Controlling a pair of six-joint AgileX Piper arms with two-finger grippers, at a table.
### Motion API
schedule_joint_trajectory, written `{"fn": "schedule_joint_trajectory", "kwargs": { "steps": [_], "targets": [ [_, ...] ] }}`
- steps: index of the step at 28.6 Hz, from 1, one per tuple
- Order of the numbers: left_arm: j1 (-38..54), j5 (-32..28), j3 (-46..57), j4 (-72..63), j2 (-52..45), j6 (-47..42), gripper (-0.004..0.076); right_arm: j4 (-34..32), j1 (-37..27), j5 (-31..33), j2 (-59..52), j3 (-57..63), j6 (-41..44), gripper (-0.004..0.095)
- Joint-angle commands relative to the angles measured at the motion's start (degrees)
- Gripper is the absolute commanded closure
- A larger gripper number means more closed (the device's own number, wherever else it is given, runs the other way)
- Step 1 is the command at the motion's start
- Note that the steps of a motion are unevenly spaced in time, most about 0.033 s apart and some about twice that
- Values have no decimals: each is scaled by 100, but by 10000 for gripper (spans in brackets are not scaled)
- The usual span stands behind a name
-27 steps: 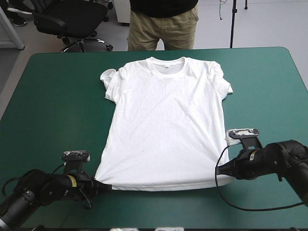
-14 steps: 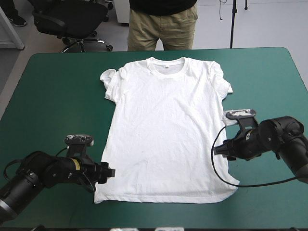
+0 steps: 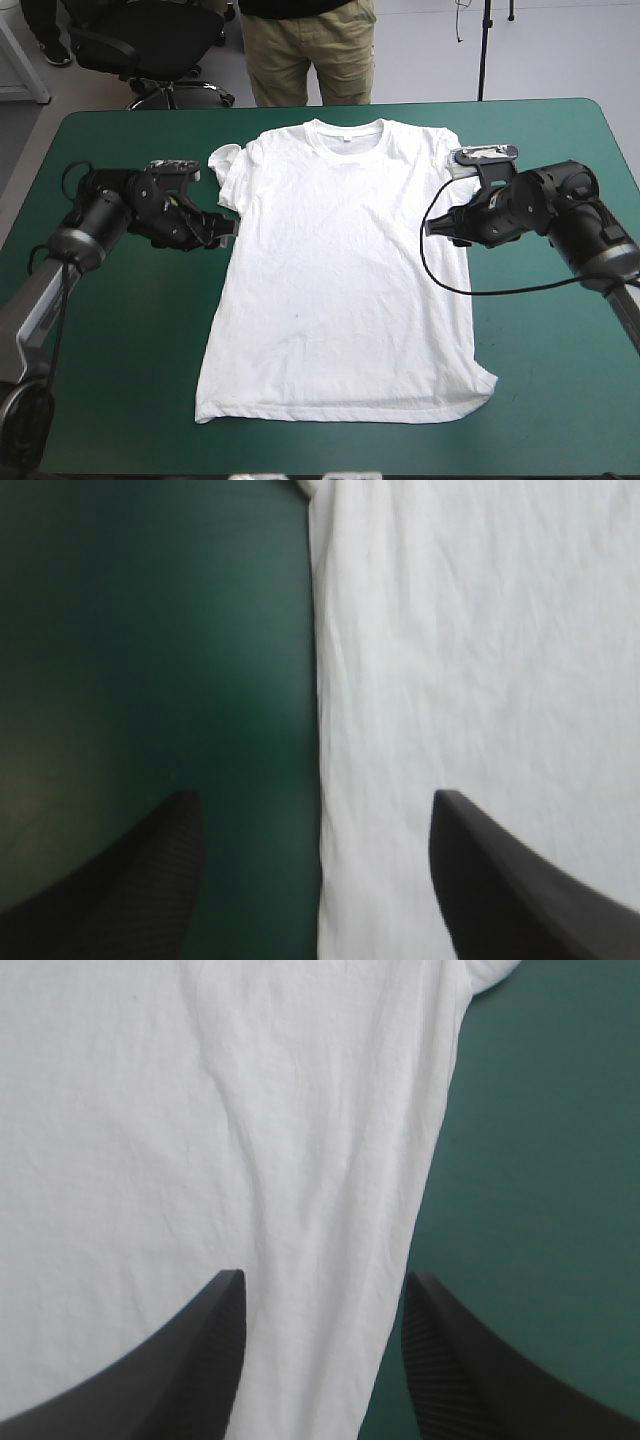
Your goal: Fold the cloth
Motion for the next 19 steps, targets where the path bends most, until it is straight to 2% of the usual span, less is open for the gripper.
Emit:
{"fn": "schedule_joint_trajectory", "kwargs": {
  "steps": [1, 7, 12, 19],
  "targets": [
    [-32, 98, -885, 14, 411, 55, 257, -54, -16, -220, -5, -406, 1, 459],
    [-69, 842, -2192, 20, 1507, 55, 262, -109, -16, -182, 50, -510, 1, 467],
    [-287, 761, -2415, 81, 1892, 55, 325, -109, -16, -182, 54, -510, 1, 467],
    [-560, 687, -2405, 461, 2280, -118, 330, -176, -16, -109, 54, -510, 1, 467]
  ]
}}
